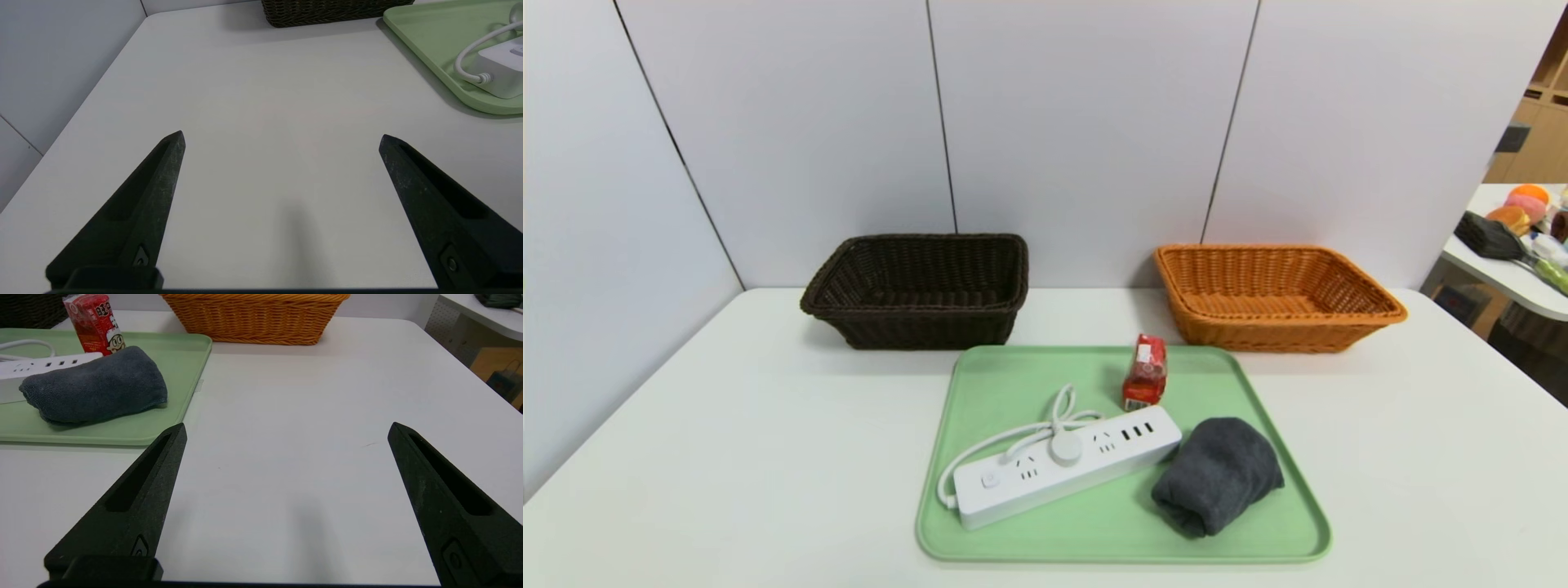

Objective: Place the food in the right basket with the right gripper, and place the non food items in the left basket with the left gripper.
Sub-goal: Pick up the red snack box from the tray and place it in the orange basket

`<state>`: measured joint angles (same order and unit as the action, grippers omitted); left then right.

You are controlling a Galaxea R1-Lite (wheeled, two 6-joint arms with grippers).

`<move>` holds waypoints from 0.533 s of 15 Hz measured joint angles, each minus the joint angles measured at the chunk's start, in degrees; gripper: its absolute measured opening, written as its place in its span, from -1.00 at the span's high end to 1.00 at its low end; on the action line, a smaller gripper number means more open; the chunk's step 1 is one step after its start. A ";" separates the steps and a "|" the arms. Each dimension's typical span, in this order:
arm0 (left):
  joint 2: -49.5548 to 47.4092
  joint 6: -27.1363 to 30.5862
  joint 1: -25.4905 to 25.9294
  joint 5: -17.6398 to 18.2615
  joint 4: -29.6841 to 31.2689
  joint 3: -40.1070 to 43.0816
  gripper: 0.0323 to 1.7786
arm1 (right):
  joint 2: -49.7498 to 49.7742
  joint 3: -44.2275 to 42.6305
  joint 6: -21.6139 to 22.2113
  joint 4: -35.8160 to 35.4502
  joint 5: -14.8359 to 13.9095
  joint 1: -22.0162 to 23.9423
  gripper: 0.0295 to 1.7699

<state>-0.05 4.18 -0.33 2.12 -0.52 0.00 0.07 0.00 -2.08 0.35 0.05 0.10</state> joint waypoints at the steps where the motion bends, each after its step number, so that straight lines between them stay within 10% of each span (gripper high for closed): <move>1: 0.00 0.02 -0.02 -0.01 0.00 0.00 -0.90 | 0.00 0.00 0.35 -0.11 -0.05 0.00 -0.92; 8: 0.00 0.37 -0.02 0.02 0.01 0.00 -0.90 | 0.00 0.00 1.62 -0.24 -0.07 0.00 -0.92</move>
<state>-0.05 4.55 -0.35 2.15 -0.51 0.00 0.07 0.00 -0.46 0.11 -0.02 0.10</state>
